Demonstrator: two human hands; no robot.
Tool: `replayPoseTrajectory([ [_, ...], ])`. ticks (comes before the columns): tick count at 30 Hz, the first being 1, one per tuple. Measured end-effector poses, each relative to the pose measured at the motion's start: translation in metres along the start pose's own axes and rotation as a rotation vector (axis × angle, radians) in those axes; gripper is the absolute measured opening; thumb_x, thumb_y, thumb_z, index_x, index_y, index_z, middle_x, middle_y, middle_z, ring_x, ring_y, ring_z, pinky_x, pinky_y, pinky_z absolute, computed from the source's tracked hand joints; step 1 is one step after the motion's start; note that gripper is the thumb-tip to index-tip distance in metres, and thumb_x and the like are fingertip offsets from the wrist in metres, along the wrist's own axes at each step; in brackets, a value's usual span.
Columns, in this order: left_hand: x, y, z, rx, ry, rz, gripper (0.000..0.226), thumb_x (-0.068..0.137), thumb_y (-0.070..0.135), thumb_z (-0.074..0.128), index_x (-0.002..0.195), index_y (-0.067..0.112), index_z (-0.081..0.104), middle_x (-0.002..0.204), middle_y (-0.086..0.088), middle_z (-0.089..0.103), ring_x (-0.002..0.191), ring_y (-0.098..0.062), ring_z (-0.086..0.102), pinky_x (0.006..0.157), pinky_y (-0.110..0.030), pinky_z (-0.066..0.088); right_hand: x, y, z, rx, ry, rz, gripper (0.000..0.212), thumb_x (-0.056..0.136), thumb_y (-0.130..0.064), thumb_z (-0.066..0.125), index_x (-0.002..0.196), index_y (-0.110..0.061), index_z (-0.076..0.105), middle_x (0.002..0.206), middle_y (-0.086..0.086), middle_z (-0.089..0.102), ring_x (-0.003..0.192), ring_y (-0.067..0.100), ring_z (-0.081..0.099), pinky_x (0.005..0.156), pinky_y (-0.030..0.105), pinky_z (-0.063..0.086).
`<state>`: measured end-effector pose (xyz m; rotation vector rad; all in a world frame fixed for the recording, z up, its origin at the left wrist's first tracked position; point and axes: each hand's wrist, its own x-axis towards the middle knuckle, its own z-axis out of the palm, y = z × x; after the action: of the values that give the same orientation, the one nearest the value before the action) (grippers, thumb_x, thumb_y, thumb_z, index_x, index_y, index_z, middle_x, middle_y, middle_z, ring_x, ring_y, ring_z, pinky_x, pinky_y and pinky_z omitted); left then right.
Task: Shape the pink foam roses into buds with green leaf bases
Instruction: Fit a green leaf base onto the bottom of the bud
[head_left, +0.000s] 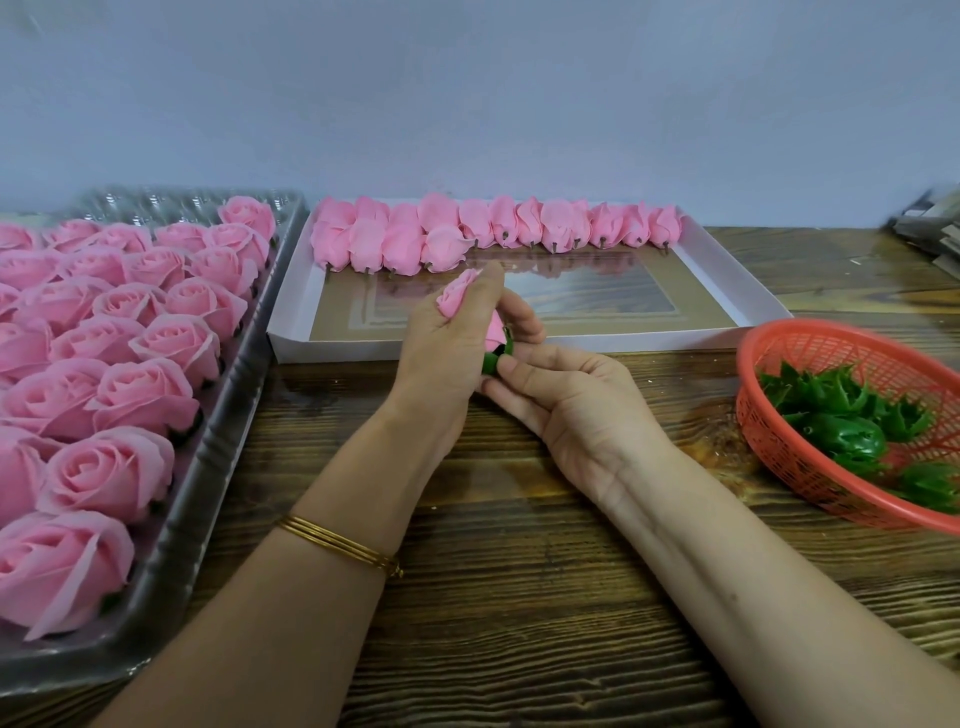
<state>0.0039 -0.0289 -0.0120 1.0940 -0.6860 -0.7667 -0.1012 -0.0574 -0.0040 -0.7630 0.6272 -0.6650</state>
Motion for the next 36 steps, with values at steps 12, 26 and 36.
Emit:
replayPoseTrajectory([
  [12, -0.0011, 0.0027, -0.001, -0.008, -0.044, -0.041, 0.033, 0.089, 0.038, 0.057, 0.064, 0.02, 0.068, 0.073, -0.009, 0.07, 0.074, -0.021, 0.069, 0.067, -0.029, 0.057, 0.0015, -0.0007, -0.001, -0.03, 0.01, -0.026, 0.012, 0.08, 0.017, 0.06, 0.082, 0.008, 0.068, 0.077, 0.016, 0.073, 0.067, 0.025, 0.073, 0.063, 0.023, 0.059],
  [26, -0.0031, 0.0016, 0.0038, 0.022, -0.002, 0.027, 0.039, 0.097, 0.032, 0.051, 0.064, 0.022, 0.069, 0.071, -0.006, 0.071, 0.072, -0.018, 0.068, 0.069, -0.029, 0.055, 0.0027, 0.0045, 0.0, -0.091, 0.092, -0.22, 0.025, 0.073, 0.023, 0.064, 0.076, -0.002, 0.065, 0.066, 0.011, 0.072, 0.064, 0.02, 0.071, 0.073, 0.032, 0.061],
  [36, -0.0001, 0.0044, -0.0012, 0.025, 0.059, -0.01, 0.041, 0.101, 0.031, 0.051, 0.067, 0.017, 0.069, 0.073, -0.008, 0.071, 0.072, -0.018, 0.068, 0.07, -0.03, 0.057, 0.0041, 0.0027, -0.001, -0.05, -0.041, -0.139, 0.026, 0.082, 0.025, 0.05, 0.097, 0.009, 0.065, 0.08, 0.016, 0.073, 0.073, 0.022, 0.072, 0.077, 0.028, 0.06],
])
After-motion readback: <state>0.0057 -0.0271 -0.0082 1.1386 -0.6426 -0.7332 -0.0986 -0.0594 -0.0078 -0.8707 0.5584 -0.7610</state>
